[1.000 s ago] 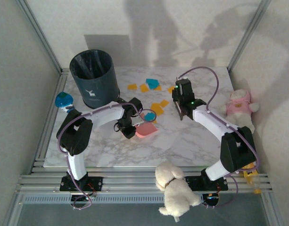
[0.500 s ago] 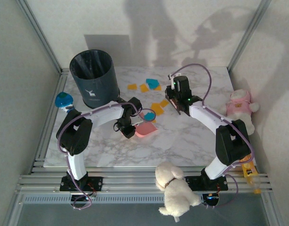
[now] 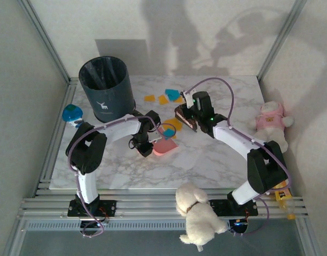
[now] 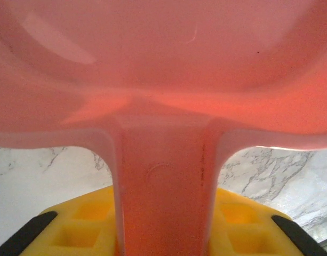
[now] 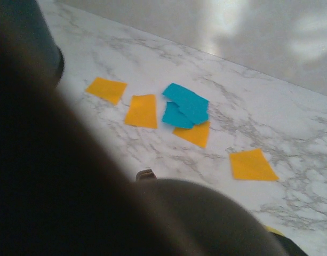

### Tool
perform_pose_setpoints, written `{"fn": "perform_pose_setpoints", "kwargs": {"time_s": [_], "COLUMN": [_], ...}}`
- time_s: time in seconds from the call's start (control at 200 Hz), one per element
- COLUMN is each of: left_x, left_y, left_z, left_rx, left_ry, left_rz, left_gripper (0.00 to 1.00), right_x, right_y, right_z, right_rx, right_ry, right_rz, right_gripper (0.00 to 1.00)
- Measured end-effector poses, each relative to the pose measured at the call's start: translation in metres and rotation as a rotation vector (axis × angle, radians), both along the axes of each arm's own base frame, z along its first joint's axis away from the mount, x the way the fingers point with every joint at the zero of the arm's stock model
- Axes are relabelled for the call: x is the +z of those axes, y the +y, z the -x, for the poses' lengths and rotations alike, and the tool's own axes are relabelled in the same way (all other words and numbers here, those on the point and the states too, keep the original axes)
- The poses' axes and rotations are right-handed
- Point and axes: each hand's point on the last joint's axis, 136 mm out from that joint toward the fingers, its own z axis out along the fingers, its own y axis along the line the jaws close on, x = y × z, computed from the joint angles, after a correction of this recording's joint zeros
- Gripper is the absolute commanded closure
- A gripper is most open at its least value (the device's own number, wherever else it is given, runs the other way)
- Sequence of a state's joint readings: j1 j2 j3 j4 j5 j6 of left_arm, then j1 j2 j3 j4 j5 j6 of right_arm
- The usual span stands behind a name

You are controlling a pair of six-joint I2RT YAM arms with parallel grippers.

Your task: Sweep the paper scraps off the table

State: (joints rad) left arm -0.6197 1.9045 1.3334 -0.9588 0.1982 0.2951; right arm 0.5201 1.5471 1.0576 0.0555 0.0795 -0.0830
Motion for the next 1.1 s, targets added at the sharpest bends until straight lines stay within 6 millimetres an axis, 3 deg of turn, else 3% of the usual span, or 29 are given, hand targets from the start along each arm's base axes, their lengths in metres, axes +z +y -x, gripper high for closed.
{"fn": "perform_pose_setpoints", "kwargs": {"time_s": [0.401, 0.721, 1.096], "left_x": [-0.003, -0.003, -0.004], "left_y": [-0.002, -0.002, -0.001], "left_z": [-0.004, -0.004, -0.004], "left_rx": [0.002, 0.002, 0.009], "left_ry": [0.003, 0.002, -0.002], "left_rz": [-0.003, -0.004, -0.004], "left_gripper": [1.00, 1.00, 1.00], "right_x": [0.001, 0.003, 0.010], "right_y": [0.017, 0.010, 0.000], "right_z": [0.035, 0.058, 0.060], "right_rx": [0.072, 0.073, 0.022], "right_ry": [0.072, 0.135, 0.125], "right_rz": [-0.028, -0.017, -0.008], "right_gripper": [1.00, 1.00, 1.00]}}
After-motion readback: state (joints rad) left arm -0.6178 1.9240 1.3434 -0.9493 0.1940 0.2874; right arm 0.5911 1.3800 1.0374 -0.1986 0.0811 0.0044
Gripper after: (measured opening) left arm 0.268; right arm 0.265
